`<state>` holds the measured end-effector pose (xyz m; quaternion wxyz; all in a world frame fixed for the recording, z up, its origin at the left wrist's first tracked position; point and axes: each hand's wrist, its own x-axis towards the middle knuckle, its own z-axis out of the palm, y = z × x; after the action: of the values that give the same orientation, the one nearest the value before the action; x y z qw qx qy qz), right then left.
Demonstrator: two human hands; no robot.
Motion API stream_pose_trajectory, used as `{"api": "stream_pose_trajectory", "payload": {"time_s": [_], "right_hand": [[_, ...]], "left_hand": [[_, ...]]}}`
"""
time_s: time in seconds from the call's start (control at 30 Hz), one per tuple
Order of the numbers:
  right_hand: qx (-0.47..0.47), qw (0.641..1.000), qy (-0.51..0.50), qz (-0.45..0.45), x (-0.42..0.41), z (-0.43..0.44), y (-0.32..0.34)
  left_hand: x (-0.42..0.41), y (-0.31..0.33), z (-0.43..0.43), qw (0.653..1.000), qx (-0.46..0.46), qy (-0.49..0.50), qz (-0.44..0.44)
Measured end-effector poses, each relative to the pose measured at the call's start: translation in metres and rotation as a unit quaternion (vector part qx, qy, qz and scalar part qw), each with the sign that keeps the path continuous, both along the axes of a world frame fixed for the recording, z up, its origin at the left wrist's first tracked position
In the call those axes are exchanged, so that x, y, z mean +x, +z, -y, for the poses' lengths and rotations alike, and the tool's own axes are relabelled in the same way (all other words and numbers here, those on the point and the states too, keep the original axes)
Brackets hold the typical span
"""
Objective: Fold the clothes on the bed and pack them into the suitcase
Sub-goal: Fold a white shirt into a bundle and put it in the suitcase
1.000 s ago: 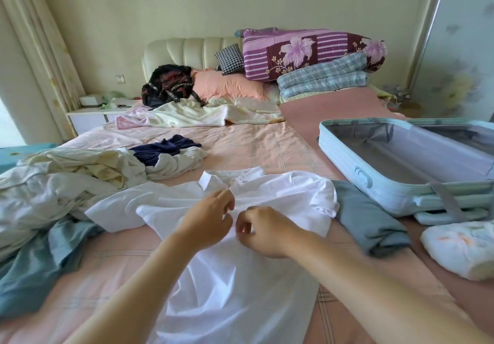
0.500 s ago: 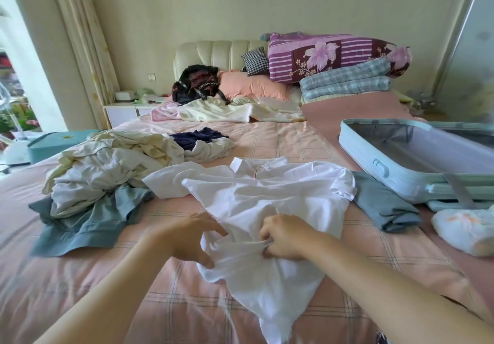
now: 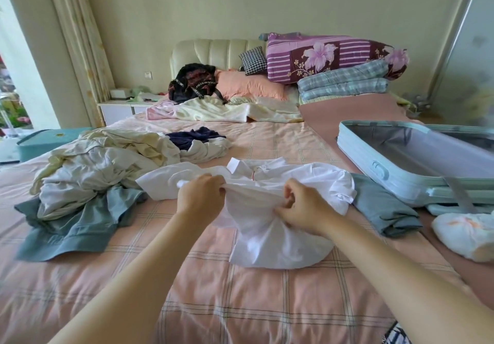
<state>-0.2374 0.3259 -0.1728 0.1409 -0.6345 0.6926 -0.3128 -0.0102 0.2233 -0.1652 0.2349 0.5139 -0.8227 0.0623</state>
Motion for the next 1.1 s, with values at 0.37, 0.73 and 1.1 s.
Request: {"api": "stream_pose_trajectory", "payload": {"time_s": [0.37,0.73,1.1], "right_hand": [[-0.030,0.997,-0.048,-0.045,-0.026,0.025,0.005],[-0.163,0.957,-0.070,-0.231,-0.073,0.081,-0.025],[0.091,0.982,-0.067,-0.154,-0.094,0.070,-0.028]], "left_hand": [[-0.027,-0.012,0.032,0.924,0.237,-0.100,-0.285],[-0.071,-0.026,0.058,0.985,0.073,-0.156,0.005],[-0.058,0.019,0.067,0.978,0.040,-0.150,-0.142]]}}
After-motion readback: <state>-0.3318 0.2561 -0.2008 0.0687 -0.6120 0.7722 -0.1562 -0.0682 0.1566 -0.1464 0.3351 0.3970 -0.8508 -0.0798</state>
